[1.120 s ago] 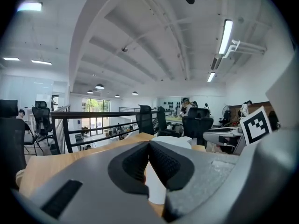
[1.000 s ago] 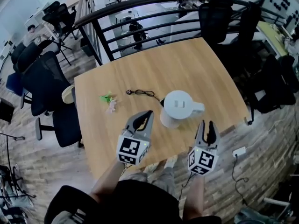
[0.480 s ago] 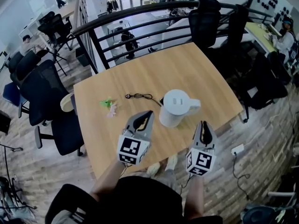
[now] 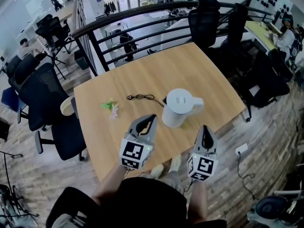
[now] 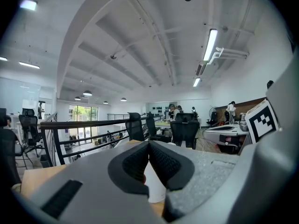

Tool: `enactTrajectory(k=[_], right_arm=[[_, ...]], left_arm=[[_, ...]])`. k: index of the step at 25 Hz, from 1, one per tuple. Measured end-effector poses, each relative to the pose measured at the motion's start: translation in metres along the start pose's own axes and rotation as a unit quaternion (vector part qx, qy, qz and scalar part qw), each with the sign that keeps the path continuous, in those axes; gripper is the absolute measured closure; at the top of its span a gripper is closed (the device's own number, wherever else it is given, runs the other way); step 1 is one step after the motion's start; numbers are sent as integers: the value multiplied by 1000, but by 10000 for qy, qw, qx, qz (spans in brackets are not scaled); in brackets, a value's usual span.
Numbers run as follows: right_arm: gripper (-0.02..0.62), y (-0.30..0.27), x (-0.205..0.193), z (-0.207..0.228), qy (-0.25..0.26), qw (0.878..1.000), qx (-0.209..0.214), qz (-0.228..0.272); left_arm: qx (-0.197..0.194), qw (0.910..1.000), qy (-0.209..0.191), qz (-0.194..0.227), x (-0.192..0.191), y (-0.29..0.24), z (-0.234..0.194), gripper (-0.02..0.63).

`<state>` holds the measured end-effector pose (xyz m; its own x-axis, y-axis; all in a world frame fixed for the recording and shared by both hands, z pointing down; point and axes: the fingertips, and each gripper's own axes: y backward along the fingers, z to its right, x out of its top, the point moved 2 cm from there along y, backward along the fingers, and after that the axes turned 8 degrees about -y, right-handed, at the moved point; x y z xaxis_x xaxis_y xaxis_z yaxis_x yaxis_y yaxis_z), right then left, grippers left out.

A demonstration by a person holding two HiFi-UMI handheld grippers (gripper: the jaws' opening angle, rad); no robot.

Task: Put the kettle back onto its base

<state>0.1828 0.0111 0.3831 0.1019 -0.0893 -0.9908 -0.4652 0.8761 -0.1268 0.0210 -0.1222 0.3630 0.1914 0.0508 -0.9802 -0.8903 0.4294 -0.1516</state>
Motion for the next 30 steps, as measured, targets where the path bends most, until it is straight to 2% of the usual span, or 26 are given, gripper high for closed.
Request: enactTrajectory(k=[30], right_arm=[[597, 5, 7, -3, -18, 10000, -65, 74]], left_arm=[[-124, 9999, -14, 25, 1, 2, 3, 603]])
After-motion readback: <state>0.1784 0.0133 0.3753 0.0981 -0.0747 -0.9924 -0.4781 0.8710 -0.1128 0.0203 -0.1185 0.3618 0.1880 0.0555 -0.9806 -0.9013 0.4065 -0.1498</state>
